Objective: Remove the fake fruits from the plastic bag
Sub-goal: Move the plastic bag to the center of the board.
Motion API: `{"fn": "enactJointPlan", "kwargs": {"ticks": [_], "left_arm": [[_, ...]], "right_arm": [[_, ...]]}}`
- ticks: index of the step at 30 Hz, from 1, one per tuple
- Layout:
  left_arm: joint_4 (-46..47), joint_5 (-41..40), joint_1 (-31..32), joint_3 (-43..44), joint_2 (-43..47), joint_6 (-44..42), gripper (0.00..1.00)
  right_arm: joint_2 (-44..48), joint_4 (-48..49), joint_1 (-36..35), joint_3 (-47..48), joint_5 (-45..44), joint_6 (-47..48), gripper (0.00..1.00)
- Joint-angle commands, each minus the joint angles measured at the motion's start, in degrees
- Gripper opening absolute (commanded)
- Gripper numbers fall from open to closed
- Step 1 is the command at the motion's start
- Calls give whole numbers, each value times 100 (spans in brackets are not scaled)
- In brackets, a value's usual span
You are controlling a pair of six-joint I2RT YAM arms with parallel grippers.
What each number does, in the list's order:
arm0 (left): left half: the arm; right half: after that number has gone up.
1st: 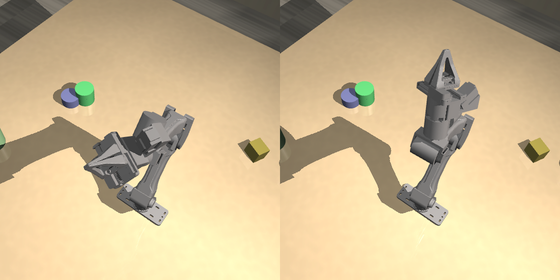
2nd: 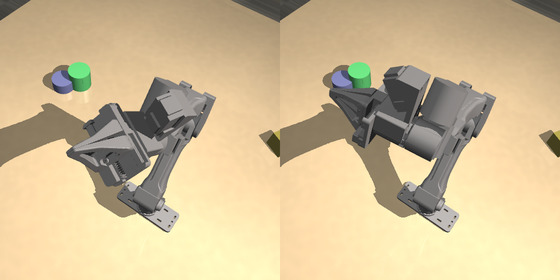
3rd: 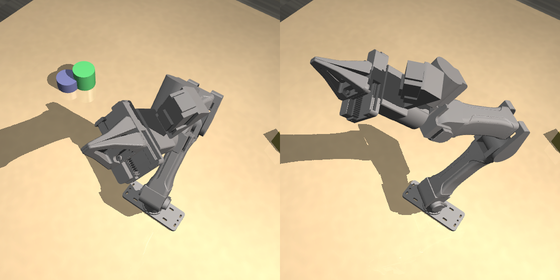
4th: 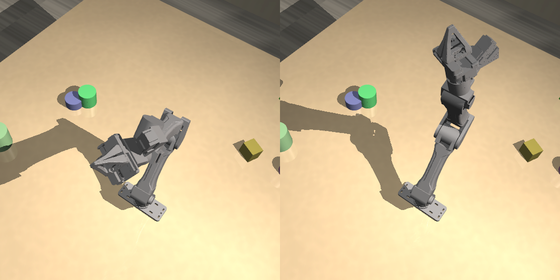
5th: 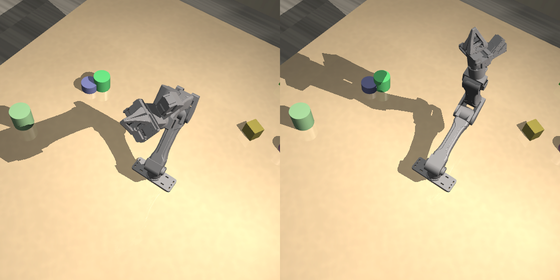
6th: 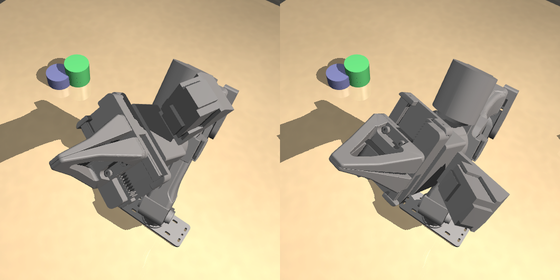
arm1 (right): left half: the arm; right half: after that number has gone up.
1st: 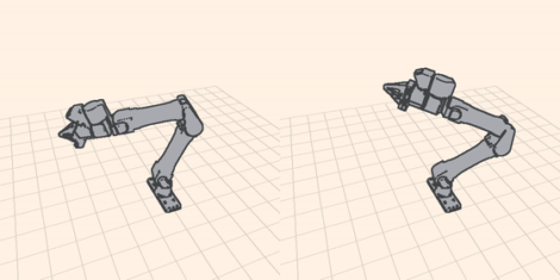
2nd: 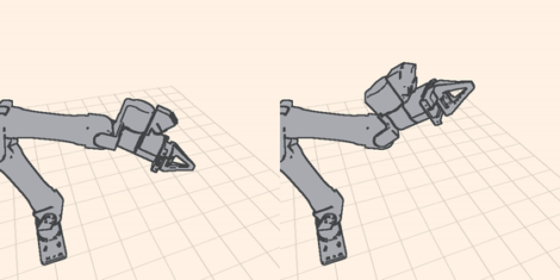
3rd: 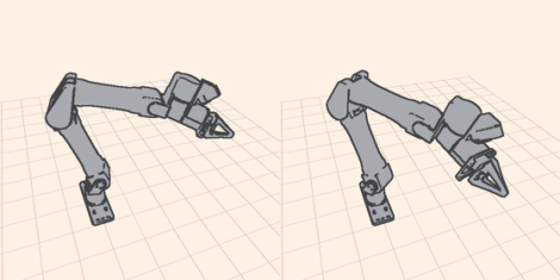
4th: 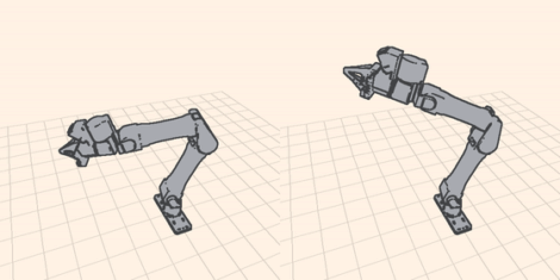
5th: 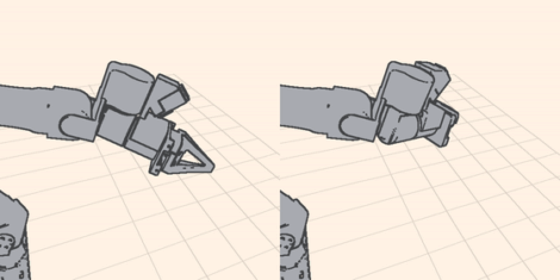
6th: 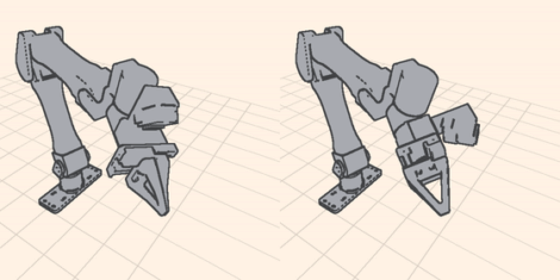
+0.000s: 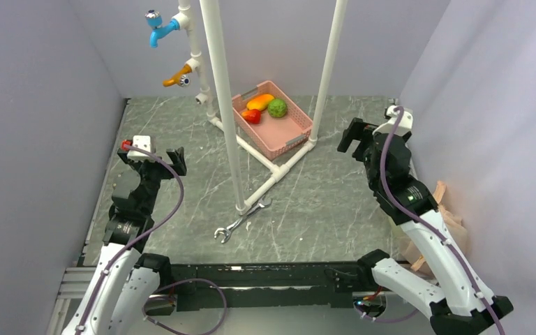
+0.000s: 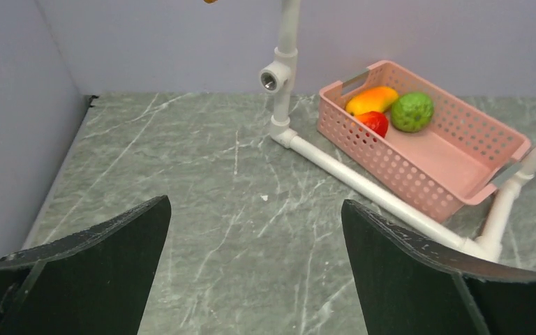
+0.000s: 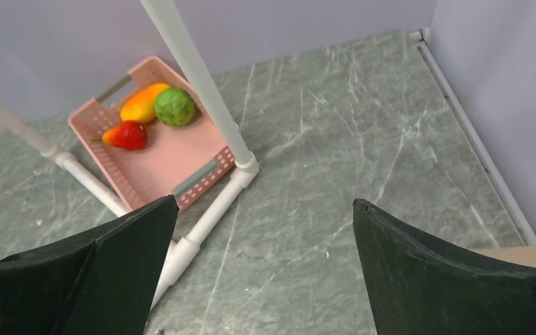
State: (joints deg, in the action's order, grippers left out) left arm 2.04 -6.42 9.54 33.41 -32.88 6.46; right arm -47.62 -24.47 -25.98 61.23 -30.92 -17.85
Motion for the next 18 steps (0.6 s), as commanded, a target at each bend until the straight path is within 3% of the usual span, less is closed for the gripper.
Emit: {"fn": "enactJointPlan", "kwargs": {"ticks": [1, 5, 18], "left_arm": [[168, -20, 118, 235, 68, -473, 100], [51, -66, 215, 304, 4, -538, 99], [-140, -246, 432, 429, -268, -829, 99]], "right_arm": [[-210, -149, 0, 229, 21, -320, 100], [-461, -435, 1, 527, 131, -501, 100], [-602, -190, 3, 202, 754, -604, 100]]}}
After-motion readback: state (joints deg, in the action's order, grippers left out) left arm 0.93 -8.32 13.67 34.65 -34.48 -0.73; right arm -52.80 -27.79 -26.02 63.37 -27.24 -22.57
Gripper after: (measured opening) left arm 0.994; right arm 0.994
